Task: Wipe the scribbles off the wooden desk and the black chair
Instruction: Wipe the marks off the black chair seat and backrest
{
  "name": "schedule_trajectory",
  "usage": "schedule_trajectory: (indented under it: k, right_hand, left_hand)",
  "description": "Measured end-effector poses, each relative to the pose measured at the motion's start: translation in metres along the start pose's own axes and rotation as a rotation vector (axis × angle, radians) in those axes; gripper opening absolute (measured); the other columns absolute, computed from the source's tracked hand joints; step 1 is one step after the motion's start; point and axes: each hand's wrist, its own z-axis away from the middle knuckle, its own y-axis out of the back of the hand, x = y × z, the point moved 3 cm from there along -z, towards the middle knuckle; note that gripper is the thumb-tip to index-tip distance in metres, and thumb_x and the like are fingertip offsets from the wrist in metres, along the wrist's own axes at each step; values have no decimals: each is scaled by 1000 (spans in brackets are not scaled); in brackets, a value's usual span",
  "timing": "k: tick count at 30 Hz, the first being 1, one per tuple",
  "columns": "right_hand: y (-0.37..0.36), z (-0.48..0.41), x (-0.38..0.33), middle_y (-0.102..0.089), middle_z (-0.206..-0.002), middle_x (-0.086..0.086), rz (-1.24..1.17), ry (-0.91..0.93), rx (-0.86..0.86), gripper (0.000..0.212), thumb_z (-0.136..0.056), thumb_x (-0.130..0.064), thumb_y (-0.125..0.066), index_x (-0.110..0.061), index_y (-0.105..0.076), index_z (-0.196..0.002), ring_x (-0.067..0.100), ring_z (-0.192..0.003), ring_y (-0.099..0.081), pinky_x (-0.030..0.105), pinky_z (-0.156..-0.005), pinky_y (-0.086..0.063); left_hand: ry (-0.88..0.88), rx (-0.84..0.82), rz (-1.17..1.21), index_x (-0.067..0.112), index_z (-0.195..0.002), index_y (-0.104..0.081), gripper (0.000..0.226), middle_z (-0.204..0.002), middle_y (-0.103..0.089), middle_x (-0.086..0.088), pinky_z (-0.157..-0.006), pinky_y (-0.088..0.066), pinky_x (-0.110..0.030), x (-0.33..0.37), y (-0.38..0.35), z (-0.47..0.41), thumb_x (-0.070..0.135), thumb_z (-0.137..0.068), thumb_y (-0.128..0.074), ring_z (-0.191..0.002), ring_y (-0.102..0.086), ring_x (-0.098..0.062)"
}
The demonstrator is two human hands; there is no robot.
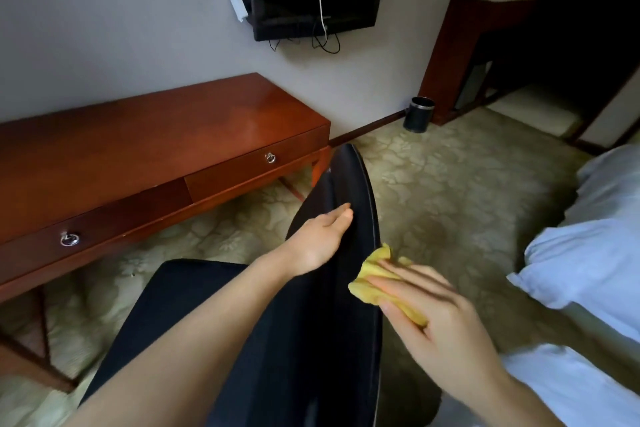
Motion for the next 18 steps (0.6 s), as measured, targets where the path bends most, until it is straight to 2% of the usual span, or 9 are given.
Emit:
schedule_trajectory:
  k: [3,7,10,15,18]
  right_hand:
    - [-5,-16,10,-55,-130,-21,-12,-25,-40,36,-94,-37,-43,-31,-64,-123,2,-125,-45,19,-106,-33]
    - [-12,-47,30,-55,-124,-23,-44,-86,10,31,-92,-34,-44,-37,-62,-117,-2,-119,-42,16,-104,-29]
    - [-18,-61,47,-59,-124,-11,-64,-196,-29,36,-91,-32,-42,-25,-66,-118,11,-120,-44,19,-101,-29]
    - [-15,-81,57,-60,-124,0,111,-230,-170,28,-97,-21,-49,-14,-65,-119,20,-121,-42,23,-97,-27]
    - [-7,-94,60,-61,-121,7,214,-319,-274,29,-97,-24,-48,-14,-65,-117,25,-119,-46,33,-100,-34]
  left_hand:
    - [-15,-70,44,24,-147,-29,47,-153,-27,10,-119,-11,-27,-10,-10,23,38,-103,-26,-142,-19,-6]
    - [-20,-152,109,27,-147,-28,45,-153,-25,13,-120,-11,-31,-23,-17,50,38,-103,-26,-141,-18,-2]
    - [5,-196,109,32,-147,-27,45,-152,-24,18,-119,-10,-27,-24,-19,75,39,-102,-27,-141,-17,0]
    - [18,-222,102,38,-145,-30,49,-150,-26,22,-108,-11,-17,-20,-18,115,48,-97,-36,-139,-20,1]
    - [21,-255,17,47,-144,-25,60,-152,-23,20,-108,-14,-21,-22,-15,135,57,-89,-46,-141,-18,-3]
